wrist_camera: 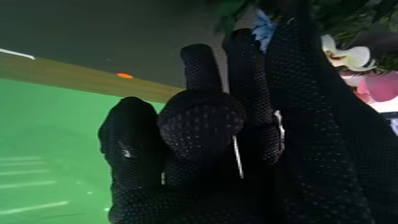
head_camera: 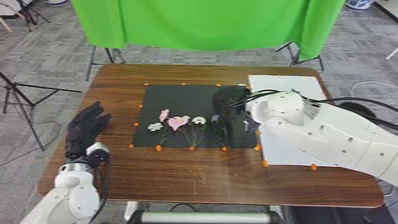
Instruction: Arrange flowers
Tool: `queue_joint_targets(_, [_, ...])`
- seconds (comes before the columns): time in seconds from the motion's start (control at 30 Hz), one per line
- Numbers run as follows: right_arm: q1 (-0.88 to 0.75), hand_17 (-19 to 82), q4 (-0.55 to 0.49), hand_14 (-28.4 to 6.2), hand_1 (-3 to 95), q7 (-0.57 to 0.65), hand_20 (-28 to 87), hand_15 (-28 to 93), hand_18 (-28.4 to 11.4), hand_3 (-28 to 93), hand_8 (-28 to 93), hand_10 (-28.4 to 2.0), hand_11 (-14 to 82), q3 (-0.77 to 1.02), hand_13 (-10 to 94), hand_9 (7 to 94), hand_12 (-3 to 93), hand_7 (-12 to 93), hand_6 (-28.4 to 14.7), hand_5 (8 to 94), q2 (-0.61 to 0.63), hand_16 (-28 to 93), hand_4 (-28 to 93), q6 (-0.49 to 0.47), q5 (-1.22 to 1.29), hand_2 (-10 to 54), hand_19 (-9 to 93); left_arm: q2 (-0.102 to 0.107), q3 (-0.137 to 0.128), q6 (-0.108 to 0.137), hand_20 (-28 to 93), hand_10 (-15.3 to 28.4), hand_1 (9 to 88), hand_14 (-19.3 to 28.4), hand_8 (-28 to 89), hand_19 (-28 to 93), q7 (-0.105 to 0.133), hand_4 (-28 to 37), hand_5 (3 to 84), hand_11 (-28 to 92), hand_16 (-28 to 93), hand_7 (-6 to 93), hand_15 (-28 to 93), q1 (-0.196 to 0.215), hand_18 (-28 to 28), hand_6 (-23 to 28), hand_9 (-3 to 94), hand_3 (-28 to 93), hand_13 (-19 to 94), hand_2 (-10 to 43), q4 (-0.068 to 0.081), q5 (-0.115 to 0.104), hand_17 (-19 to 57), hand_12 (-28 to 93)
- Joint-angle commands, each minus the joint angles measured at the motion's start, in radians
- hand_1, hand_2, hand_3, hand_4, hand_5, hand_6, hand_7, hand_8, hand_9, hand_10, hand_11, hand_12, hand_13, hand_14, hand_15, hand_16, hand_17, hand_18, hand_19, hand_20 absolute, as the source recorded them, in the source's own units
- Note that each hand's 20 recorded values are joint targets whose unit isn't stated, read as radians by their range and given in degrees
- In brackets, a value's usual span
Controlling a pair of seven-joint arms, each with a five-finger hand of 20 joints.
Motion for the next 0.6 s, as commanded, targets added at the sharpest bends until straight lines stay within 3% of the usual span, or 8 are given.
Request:
queue_joint_targets(0.03, [0.049,60,-0.036,-0.4,48.0,0.014,61,65,-13.1,70,-1,-10.5,9.0,0.021,87,61.8,17.0,24,4.0,60.5,0.031,28,-21,-0.016,0.002,-9.5,93,0.004,-0.003,-0.013,26,10.3,45.3,14.6,-11,25,-0.006,-4.6,47.9,23,1,25.4,33,0.001,13.6,-1.5,38.4,74,37,-5.8,0.0,0.004,8.0,14])
queue_joint_targets(0.17, [0.061,60,-0.048,-0.5,46.7,0.011,61,65,-12.9,72,-4,-10.5,8.8,0.038,87,60.9,17.0,22,4.2,59.6,0.04,28,-21,-0.051,0.005,-9.5,93,0.005,-0.005,-0.009,26,10.2,45.3,14.6,-11,24,-0.002,-4.6,47.8,23,1,25.3,33,0.007,13.6,-1.5,38.4,74,37,-5.7,-0.005,0.0,8.0,14])
queue_joint_targets(0.3, [0.053,59,-0.061,-0.6,45.3,0.021,60,64,-12.9,73,-11,-10.6,8.5,0.061,86,59.7,16.9,22,4.5,58.4,0.05,28,-20,-0.067,0.03,-9.5,93,0.003,-0.002,-0.013,26,10.2,45.2,14.6,-11,24,-0.006,-4.6,47.9,23,1,25.3,33,-0.001,13.6,-1.5,38.4,74,37,-5.8,0.002,0.003,8.0,14])
queue_joint_targets(0.6, [0.037,59,-0.053,-1.1,42.9,0.038,58,63,-13.3,72,-12,-11.0,8.4,0.064,86,59.1,16.9,22,4.0,57.6,0.033,28,-20,-0.068,0.109,-9.5,93,0.001,0.002,-0.015,26,10.2,45.2,14.7,-11,24,-0.005,-4.7,47.9,23,1,25.4,33,-0.004,13.6,-1.5,38.4,73,37,-5.9,0.003,-0.001,7.9,14])
